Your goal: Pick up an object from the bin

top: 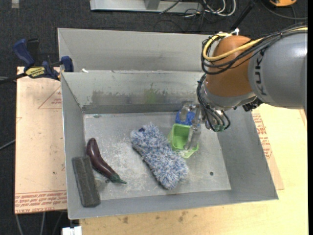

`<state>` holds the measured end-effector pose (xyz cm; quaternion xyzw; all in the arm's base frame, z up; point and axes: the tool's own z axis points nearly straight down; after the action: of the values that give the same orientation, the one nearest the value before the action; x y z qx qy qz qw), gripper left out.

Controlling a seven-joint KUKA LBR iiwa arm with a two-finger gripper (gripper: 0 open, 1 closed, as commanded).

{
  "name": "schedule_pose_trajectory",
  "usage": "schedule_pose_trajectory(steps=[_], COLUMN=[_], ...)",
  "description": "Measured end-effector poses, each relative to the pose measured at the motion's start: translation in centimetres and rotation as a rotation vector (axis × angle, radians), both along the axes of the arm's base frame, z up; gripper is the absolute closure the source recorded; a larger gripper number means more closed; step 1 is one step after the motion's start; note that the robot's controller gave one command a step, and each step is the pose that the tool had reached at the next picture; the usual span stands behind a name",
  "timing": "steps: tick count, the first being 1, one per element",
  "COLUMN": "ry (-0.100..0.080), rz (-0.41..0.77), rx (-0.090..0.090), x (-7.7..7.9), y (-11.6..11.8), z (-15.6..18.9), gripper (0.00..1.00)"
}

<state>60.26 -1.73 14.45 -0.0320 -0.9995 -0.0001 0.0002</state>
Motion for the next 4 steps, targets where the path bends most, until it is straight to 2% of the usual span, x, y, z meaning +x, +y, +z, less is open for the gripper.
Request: schedule_pose_trajectory(steps=[1,2,3,4], ry=[-0.004,0.000,-0.003,-0.003], rz=[-0.005,0.034,0.262,0.261], rx=[0.000,0.001,0.002,0.002], x=[0.2,-0.1,0.3,0.3], y=[0.2,0.5,1.2,1.2], z=[-0.8,-5.5,-6.9,-6.9], gripper=[0.00,0.00,1.00,1.00])
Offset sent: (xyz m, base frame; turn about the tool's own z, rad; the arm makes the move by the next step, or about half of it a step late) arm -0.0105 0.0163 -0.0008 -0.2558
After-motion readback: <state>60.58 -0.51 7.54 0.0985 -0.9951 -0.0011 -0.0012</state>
